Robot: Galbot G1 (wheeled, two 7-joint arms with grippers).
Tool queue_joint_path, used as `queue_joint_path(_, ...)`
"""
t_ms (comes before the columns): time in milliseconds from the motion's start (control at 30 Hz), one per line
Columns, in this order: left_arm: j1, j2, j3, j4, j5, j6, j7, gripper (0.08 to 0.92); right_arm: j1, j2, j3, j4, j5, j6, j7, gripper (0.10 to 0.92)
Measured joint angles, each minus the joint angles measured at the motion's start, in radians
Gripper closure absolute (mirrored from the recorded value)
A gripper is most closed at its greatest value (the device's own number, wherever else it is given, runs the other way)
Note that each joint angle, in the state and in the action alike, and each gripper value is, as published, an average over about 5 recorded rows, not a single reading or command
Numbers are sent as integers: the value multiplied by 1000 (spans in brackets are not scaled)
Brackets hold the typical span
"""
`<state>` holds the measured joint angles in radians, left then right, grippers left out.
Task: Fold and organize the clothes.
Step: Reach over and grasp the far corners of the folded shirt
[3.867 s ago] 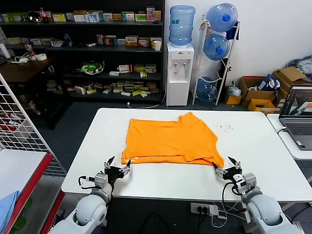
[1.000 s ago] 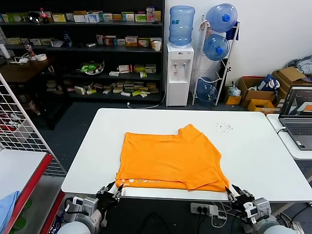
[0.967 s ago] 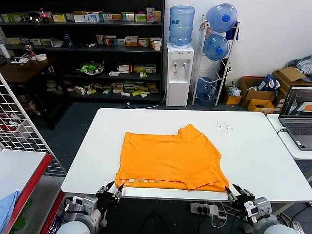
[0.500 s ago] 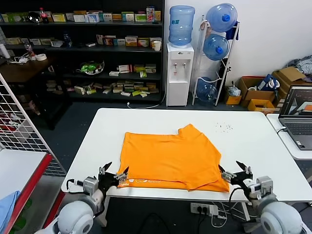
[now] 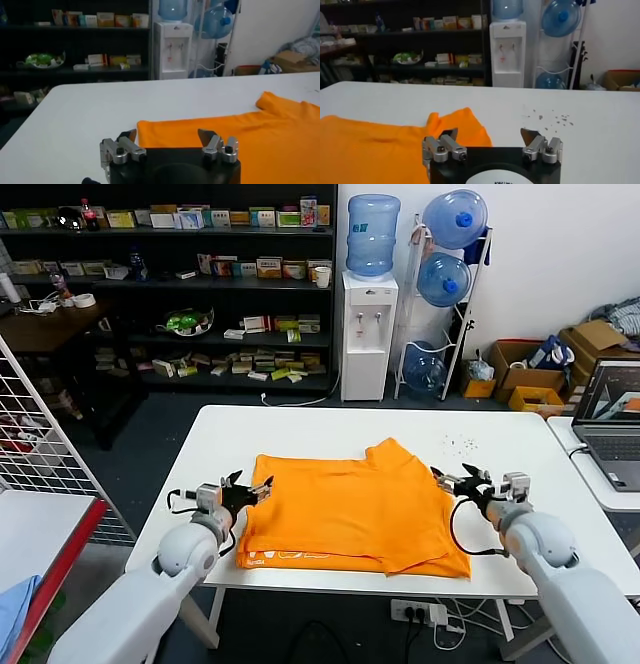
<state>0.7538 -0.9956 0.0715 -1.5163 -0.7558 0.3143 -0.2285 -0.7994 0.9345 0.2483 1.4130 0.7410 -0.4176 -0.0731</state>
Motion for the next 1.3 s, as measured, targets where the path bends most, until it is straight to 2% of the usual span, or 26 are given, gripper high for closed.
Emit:
queue_joint_path(300, -170, -94, 46, 256, 10, -14, 38, 177, 162, 96, -57, -235, -64, -4, -80, 203)
queue_joint_path(600, -258, -181, 52, 467, 54, -41, 71, 177, 249, 182, -79, -402, -143, 21, -141, 203)
queue_joint_path(700, -270, -203, 55, 519, 64, -42, 76, 177, 272, 208, -82, -449, -168, 36, -154, 233)
queue_joint_path(833, -278, -226, 55, 570, 78, -42, 80, 178, 298, 241, -86, -503, -196, 55, -167, 337)
queue_joint_path(933, -282, -235, 54, 592, 85, -42, 85, 214, 311, 262, -90, -537, -213, 64, -171, 423)
queue_joint_path(1300, -272, -229, 62, 595, 80, -25, 100, 526, 329, 297, -89, -595, -239, 79, -171, 770)
